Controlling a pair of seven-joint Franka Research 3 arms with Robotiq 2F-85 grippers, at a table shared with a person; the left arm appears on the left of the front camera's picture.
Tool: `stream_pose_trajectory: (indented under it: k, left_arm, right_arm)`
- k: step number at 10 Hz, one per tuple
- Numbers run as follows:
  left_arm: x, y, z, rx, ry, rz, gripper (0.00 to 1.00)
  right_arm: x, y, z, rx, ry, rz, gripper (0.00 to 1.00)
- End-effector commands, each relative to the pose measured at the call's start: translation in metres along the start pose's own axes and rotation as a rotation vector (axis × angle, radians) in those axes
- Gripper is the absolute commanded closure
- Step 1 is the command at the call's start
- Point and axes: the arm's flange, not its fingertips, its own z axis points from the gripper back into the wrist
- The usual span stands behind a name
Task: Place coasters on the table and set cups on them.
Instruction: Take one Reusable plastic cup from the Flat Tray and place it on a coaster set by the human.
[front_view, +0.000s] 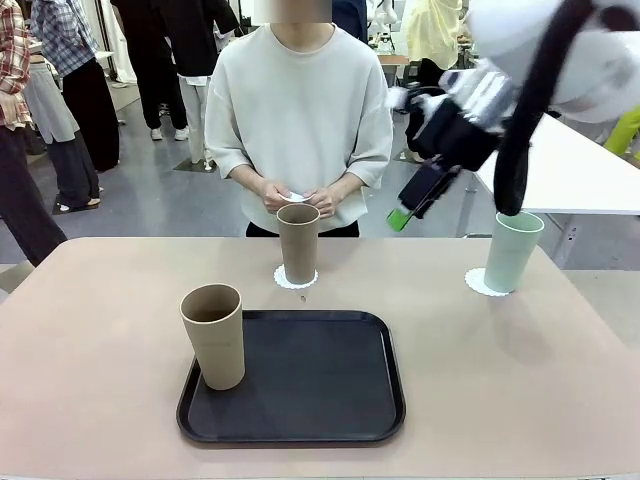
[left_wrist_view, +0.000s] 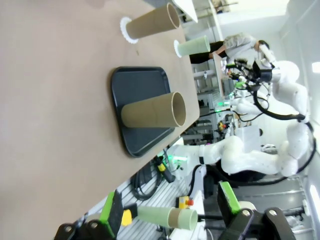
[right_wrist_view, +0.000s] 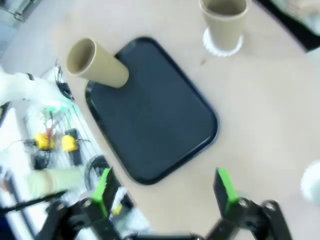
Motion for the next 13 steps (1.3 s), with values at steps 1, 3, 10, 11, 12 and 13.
stream_pose_trajectory:
  k: [1,3,10,11,12,13]
  left_arm:
    - [0.001,0.000,0.000,-0.017,-0.007,-0.016,0.00]
    - [0.001,0.000,0.000,-0.017,-0.007,-0.016,0.00]
    - [0.001,0.000,0.000,-0.017,-0.007,-0.016,0.00]
    - [0.001,0.000,0.000,-0.017,-0.007,-0.016,0.00]
    - [0.001,0.000,0.000,-0.017,-0.007,-0.016,0.00]
    - [0.001,0.000,0.000,-0.017,-0.007,-0.016,0.00]
  right_arm:
    - [-0.067,-0.005,0.036,0.033,-0.205,-0.270,0.00]
    - [-0.121,-0.057,0.064,0.152,-0.353,-0.427,0.00]
    - [-0.202,-0.131,0.084,0.329,-0.533,-0.523,0.00]
    - [-0.210,-0.140,0.074,0.368,-0.508,-0.489,0.00]
    - [-0.199,-0.123,0.051,0.646,-0.321,-0.269,0.00]
    - [-0.202,-0.131,0.053,0.824,-0.261,-0.214,0.00]
